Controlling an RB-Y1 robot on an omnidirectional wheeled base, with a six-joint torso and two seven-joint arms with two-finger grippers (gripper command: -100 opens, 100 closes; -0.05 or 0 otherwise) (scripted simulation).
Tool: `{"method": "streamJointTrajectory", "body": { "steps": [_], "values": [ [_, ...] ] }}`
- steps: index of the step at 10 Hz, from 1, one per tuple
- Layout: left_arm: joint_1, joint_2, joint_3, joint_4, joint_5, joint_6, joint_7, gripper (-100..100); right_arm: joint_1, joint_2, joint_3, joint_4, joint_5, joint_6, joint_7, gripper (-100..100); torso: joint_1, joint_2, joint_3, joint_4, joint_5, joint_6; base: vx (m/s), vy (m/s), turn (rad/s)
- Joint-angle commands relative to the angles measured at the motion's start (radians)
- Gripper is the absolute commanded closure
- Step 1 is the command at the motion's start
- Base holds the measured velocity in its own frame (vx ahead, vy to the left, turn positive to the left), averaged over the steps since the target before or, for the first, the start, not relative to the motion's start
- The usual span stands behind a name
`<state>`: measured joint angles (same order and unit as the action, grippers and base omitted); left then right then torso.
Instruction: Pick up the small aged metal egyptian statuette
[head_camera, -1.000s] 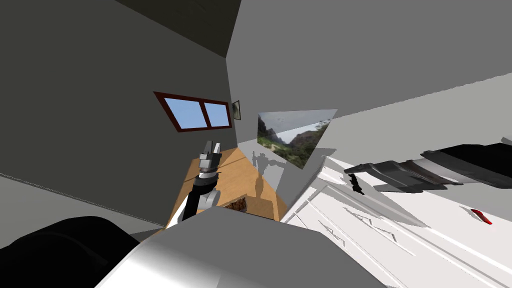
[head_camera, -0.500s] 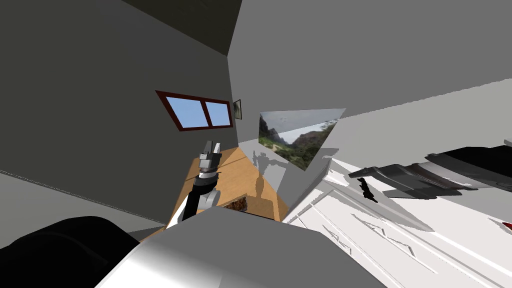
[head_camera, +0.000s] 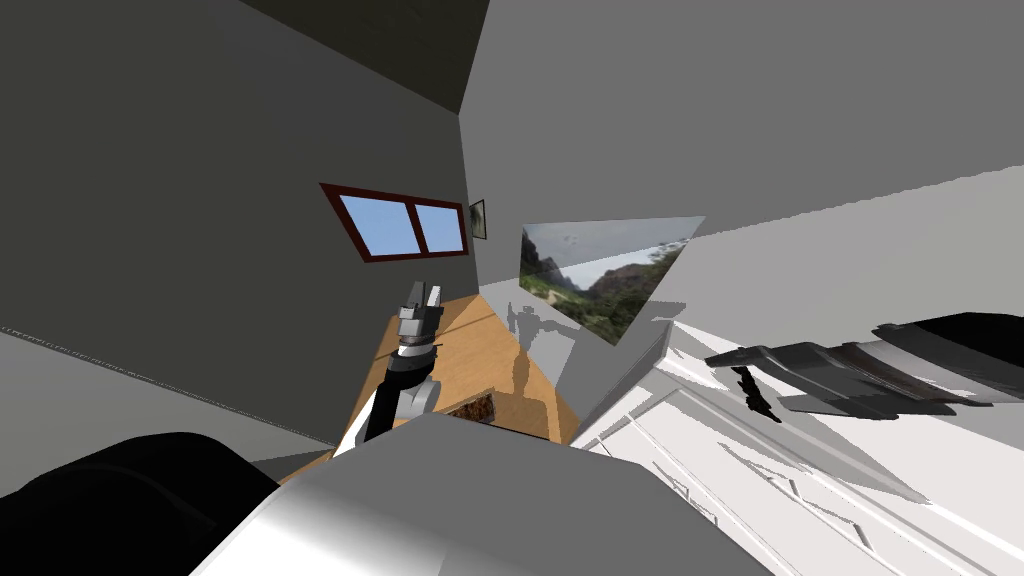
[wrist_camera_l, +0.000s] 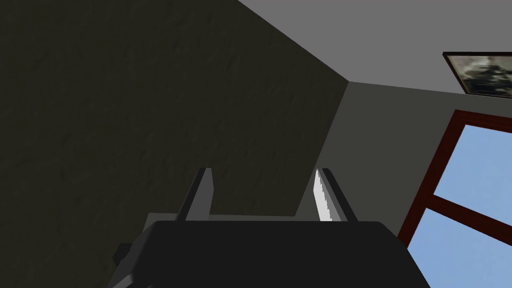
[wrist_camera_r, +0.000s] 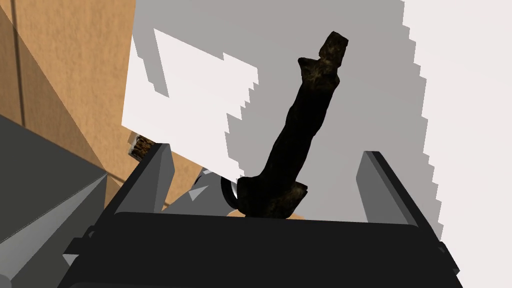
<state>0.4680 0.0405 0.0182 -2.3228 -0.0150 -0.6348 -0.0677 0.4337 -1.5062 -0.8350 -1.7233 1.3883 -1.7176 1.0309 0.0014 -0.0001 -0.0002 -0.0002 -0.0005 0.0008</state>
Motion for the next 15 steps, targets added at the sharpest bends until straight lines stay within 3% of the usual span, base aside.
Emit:
{"method": "streamJointTrajectory", "body": {
  "steps": [1, 2, 3, 4, 8, 9, 10, 15],
  "values": [
    [0.000, 0.000, 0.000, 0.000, 0.000, 0.000, 0.000, 0, 0.013, 0.033, -0.025, -0.020, 0.020, -0.017, -0.002, -100, 0.000, 0.000, 0.000, 0.000, 0.000, 0.000, 0.040, 0.001, 0.047],
    [0.000, 0.000, 0.000, 0.000, 0.000, 0.000, 0.000, 0, 0.019, 0.049, -0.035, -0.029, 0.029, -0.024, -0.002, -100, 0.000, -0.001, -0.001, -0.001, -0.002, -0.001, 0.028, 0.005, 0.031],
    [0.000, 0.000, 0.000, 0.000, 0.000, 0.000, 0.000, 0, 0.013, 0.036, -0.029, -0.022, 0.025, -0.016, -0.001, -100, 0.000, -0.002, -0.002, -0.002, -0.004, -0.001, 0.008, 0.003, 0.002],
    [0.000, 0.000, 0.000, 0.000, 0.000, 0.000, 0.000, 0, 0.014, 0.038, -0.030, -0.023, 0.026, -0.018, 0.000, 100, -0.001, -0.001, -0.002, -0.003, -0.005, -0.002, 0.000, 0.000, 0.000],
    [0.000, 0.000, 0.000, 0.000, 0.000, 0.000, 0.000, 0, 0.014, 0.038, -0.030, -0.021, 0.026, -0.018, -0.002, 100, -0.001, -0.001, -0.002, -0.002, -0.005, -0.003, 0.000, 0.000, 0.000],
    [0.000, 0.000, 0.000, 0.000, 0.000, 0.000, 0.000, 0, 0.014, 0.038, -0.030, -0.021, 0.026, -0.018, -0.003, 0, -0.001, -0.001, -0.002, -0.002, -0.005, -0.003, 0.000, 0.000, 0.000],
    [0.000, 0.000, 0.000, 0.000, 0.000, 0.000, 0.000, 0, 0.001, 0.001, -0.004, -0.003, 0.000, -0.004, -0.001, 100, 0.000, -0.001, -0.002, -0.002, -0.005, -0.003, -0.021, 0.004, -0.053],
    [0.000, 0.000, 0.000, 0.000, 0.000, 0.000, 0.000, 0, -0.036, -0.094, 0.060, 0.051, -0.058, 0.036, -0.001, 100, -0.001, 0.002, 0.000, -0.002, -0.005, -0.003, -0.032, -0.004, -0.043]
  ]
}}
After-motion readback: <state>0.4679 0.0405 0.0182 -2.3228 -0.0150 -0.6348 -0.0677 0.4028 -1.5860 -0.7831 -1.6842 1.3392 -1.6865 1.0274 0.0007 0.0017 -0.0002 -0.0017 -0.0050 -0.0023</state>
